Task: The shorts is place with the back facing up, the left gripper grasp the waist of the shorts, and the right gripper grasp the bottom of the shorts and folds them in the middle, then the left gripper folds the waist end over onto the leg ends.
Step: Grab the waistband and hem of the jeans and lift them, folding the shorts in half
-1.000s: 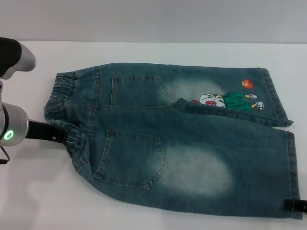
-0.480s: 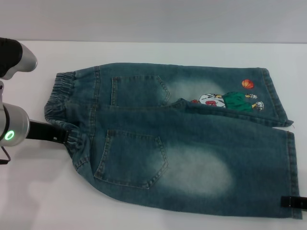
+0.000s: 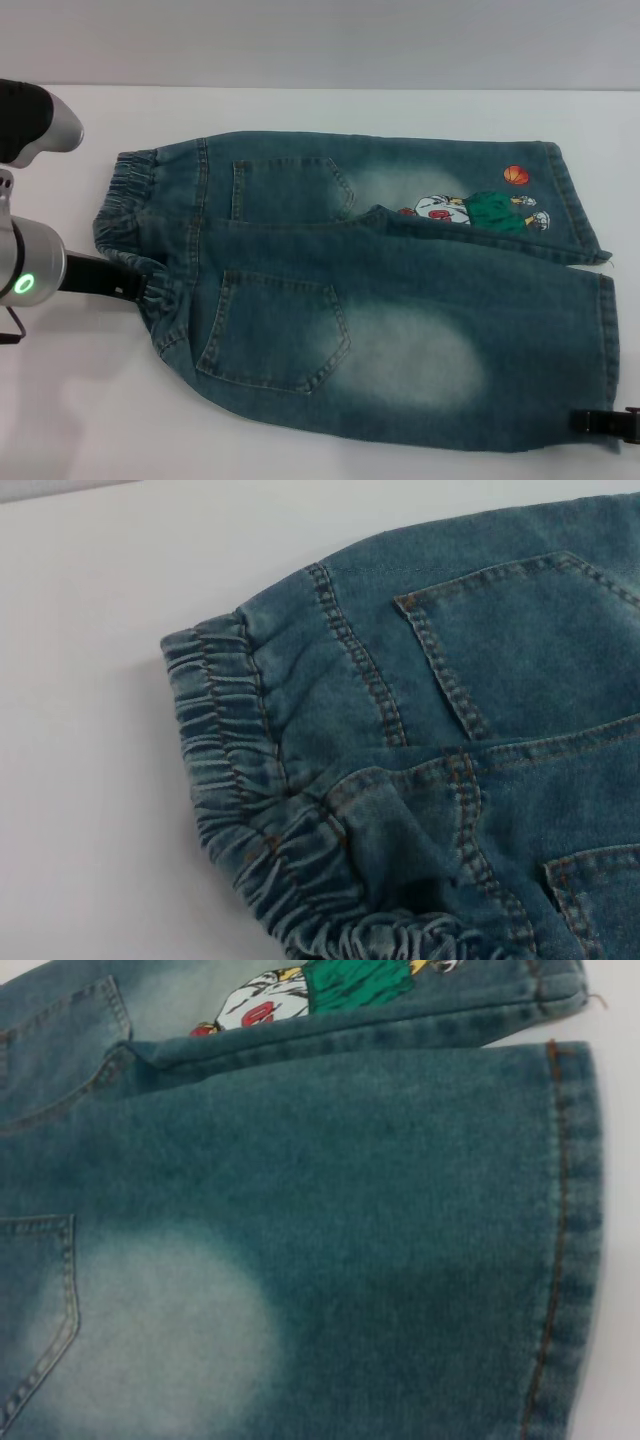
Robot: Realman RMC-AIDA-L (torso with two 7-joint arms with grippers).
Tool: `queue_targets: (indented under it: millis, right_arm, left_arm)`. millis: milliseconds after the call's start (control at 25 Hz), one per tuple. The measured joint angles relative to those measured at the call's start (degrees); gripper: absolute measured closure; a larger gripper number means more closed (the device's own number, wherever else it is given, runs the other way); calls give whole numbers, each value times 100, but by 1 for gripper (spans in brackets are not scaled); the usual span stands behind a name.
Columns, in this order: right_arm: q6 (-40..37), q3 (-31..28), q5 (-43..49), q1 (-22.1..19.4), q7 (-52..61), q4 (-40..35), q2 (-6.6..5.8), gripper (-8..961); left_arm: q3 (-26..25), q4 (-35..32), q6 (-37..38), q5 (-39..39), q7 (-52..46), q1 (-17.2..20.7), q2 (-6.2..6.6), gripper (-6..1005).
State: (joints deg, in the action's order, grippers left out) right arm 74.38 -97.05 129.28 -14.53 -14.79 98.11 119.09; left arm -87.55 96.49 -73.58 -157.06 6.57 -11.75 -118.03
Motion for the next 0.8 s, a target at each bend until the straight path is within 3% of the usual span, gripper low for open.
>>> queue_targets:
  millis: [680, 800]
  right_arm:
    - [-64, 198, -23, 79, -278, -61, -13, 462]
    - [-64, 218, 1, 135, -317, -146, -20, 572]
  left_arm:
    - [10, -6, 29, -1, 20, -3, 0, 954]
    - [9, -7, 29, -1, 20, -3, 0, 954]
